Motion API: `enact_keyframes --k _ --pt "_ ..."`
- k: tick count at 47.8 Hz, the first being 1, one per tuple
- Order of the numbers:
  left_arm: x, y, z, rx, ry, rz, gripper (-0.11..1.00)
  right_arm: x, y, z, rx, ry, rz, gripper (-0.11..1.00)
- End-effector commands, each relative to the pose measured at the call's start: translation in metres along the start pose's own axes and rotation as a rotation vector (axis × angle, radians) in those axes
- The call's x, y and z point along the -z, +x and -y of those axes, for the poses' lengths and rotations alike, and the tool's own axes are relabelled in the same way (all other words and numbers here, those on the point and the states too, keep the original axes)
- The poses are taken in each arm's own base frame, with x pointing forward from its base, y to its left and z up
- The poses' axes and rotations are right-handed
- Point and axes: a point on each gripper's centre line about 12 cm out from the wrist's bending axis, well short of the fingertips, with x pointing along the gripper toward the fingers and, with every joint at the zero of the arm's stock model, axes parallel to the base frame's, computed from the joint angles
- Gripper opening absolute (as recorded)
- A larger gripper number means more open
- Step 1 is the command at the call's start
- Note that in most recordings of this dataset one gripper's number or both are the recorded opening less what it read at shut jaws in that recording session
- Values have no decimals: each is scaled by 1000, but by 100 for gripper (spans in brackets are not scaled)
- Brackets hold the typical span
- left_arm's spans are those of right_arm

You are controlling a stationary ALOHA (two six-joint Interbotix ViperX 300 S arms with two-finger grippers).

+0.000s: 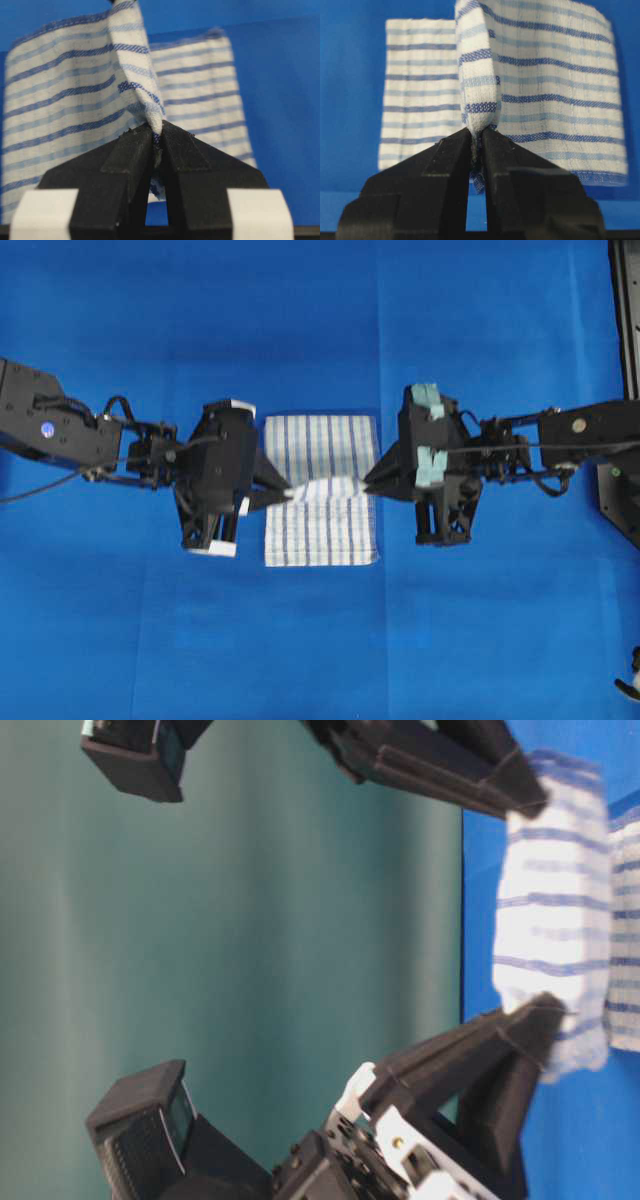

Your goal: Fold the blue towel.

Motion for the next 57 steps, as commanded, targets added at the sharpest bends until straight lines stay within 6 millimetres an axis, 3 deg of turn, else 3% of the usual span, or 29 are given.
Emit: enact_keyframes --k 1,19,36,41,44,51,54,57 --pt "-7 -2 12 23 7 30 3 -4 2 -6 -15 6 12 13" --pt "3 10 29 56 -4 22 3 8 14 -23 -45 5 -24 13" --pt "5 12 29 55 -12 23 3 11 16 -28 -56 -5 -30 12" --pt "8 11 27 53 -18 17 5 12 19 -28 -55 -5 -33 26" --pt "9 11 29 55 -25 11 15 12 20 -28 -54 -5 -34 42" --pt "10 10 31 60 -29 6 59 11 20 -28 -55 -5 -32 85" --pt "10 8 31 60 -21 6 77 10 19 -29 -56 -10 -28 92" --pt "9 5 29 58 -23 8 88 7 16 -29 -59 -11 -18 90"
